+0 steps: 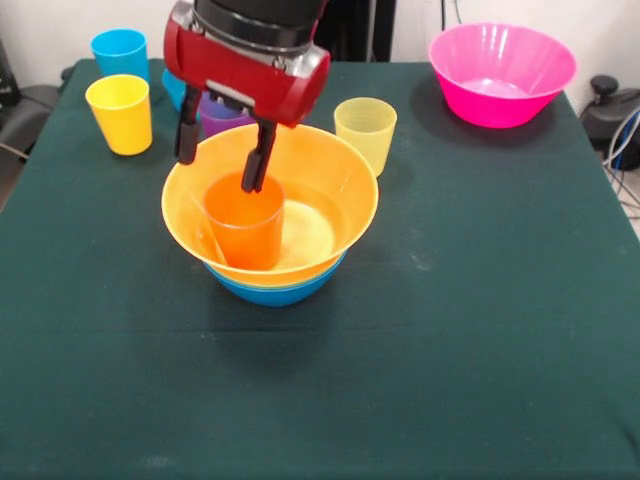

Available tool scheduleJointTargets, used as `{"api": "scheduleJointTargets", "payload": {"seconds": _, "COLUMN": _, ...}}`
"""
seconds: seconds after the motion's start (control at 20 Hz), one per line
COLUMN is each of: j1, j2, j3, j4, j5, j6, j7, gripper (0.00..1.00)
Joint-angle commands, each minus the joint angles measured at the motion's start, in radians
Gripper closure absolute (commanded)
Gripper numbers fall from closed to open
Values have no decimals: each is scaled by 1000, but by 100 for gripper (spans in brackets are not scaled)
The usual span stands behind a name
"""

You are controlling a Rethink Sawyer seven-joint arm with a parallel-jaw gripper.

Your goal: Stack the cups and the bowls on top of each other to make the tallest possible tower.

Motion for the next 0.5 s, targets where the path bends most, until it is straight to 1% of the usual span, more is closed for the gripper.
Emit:
{"api": "scheduleJointTargets", "payload": {"seconds": 0.05, "j1": 19, "j2": 57, "j3": 50, "j4": -45, "j5": -36, "j6": 110, "j7": 35, "gripper": 0}}
{"api": "scheduleJointTargets", "payload": {"seconds": 0.2, "j1": 4, "j2": 34, "j3": 47, "j4": -60, "j5": -41, "j6": 172, "j7": -25, "gripper": 0}}
{"api": "scheduleJointTargets", "payload": {"seconds": 0.35, "j1": -21, "j2": 8, "j3": 55, "j4": -54, "j5": -38, "j6": 198, "j7": -68, "gripper": 0}}
{"api": "scheduleJointTargets", "payload": {"seconds": 0.5, "j1": -59, "j2": -11, "j3": 68, "j4": -38, "j5": -39, "j6": 199, "j7": -112, "gripper": 0}}
